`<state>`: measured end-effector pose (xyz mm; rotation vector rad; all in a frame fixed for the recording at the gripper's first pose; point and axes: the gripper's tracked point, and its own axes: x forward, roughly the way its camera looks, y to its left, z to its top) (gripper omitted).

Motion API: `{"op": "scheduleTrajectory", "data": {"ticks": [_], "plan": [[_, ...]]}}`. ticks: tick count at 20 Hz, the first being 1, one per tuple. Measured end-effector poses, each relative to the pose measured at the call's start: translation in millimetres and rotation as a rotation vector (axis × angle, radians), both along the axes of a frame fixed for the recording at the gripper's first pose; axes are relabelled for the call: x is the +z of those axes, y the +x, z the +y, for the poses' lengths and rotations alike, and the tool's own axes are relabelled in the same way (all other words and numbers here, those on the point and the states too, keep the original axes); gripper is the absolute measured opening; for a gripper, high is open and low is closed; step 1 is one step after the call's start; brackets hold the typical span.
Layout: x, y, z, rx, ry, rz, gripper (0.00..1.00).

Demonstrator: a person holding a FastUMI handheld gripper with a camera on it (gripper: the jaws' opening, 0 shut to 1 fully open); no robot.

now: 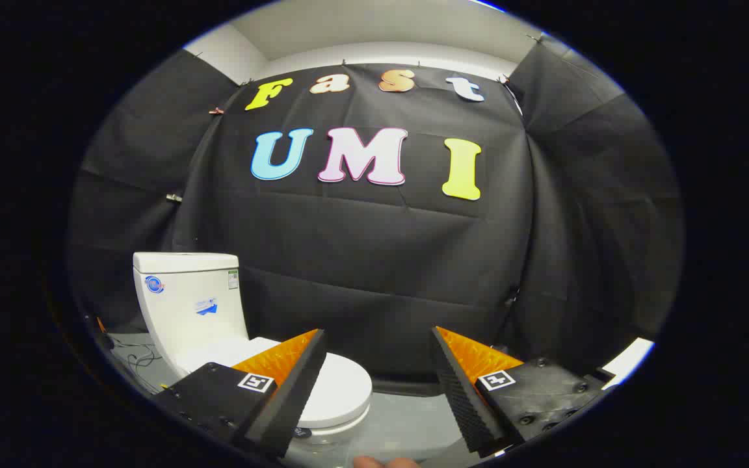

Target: Open the toilet lid.

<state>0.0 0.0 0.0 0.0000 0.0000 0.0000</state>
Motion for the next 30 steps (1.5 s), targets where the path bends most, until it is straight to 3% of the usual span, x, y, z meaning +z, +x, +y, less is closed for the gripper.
{"op": "scheduleTrajectory", "data": {"ticks": [6,18,30], "plan": [[0.2,-1.2,9.6,0.031,-0.034,-0.014,0.98],[2.1,-0.2,4.2,0.008,-0.043,-0.015,0.98],[-4.9,-7.6,37.4,0.134,-0.120,0.020,0.98]]}}
